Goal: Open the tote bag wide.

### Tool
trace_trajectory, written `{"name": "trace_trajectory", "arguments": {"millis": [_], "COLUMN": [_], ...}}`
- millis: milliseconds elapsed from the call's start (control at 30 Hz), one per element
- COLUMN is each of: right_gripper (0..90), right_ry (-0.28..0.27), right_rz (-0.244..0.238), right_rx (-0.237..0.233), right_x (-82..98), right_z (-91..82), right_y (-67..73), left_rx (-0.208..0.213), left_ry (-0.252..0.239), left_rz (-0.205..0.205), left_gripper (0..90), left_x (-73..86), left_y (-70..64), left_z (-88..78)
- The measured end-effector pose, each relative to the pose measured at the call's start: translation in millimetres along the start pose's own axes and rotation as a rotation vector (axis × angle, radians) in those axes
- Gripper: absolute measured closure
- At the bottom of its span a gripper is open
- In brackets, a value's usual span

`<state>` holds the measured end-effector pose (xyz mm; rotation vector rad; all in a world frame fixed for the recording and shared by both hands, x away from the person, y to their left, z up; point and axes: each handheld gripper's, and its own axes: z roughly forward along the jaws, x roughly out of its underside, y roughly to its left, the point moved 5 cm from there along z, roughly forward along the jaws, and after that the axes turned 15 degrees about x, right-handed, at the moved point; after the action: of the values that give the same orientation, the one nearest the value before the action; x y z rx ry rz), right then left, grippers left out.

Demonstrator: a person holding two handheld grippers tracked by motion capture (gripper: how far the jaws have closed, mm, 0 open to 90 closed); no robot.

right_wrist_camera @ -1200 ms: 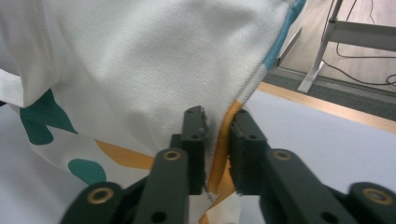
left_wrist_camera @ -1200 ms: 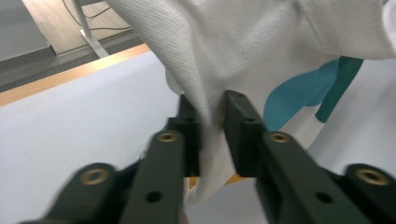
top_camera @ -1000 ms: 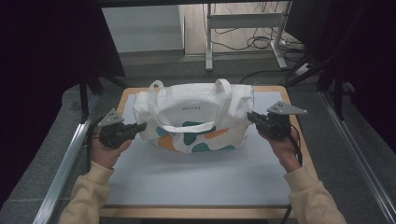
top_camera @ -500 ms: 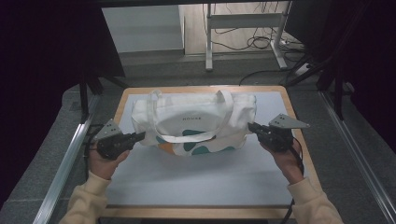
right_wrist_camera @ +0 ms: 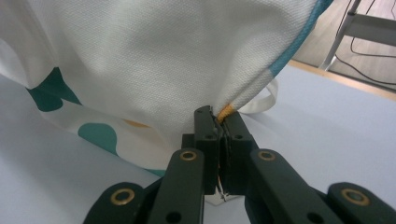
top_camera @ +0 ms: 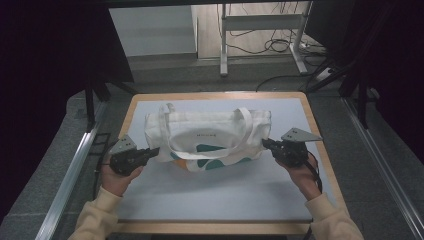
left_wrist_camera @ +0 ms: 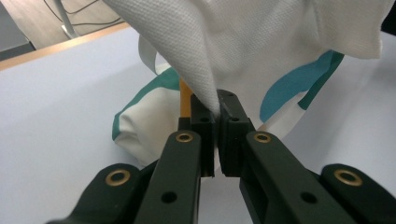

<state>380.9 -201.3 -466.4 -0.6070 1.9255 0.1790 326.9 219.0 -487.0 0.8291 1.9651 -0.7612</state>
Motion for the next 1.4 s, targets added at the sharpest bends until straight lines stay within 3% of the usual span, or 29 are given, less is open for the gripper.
{"name": "trace_trajectory", "arguments": {"millis": [567,833,933,1000,1400], "right_gripper": [86.7,86.7,86.7,86.7,86.7], "right_ry": [0.091,0.140,0.160,0.162,0.214], "right_rz": [-0.004,-0.008,-0.007,-0.008,-0.008], "right_rx": [-0.009,-0.009,-0.009,-0.009,-0.012], "right_x": [23.8,35.1,39.0,39.5,53.7], "right_z": [23.0,32.1,36.7,37.3,44.8], "right_y": [3.7,5.4,6.1,6.2,9.8], "left_rx": [-0.009,-0.028,0.002,0.007,-0.040], "left_ry": [0.079,0.113,0.110,0.115,0.226], "left_rz": [-0.023,-0.012,-0.057,-0.065,-0.048], "left_gripper": [87.4,87.5,87.6,87.6,87.9], "left_x": [20.6,24.6,29.8,32.2,45.4], "left_y": [6.7,6.9,12.1,14.2,15.2], "left_z": [19.6,27.1,31.4,32.8,50.7]}}
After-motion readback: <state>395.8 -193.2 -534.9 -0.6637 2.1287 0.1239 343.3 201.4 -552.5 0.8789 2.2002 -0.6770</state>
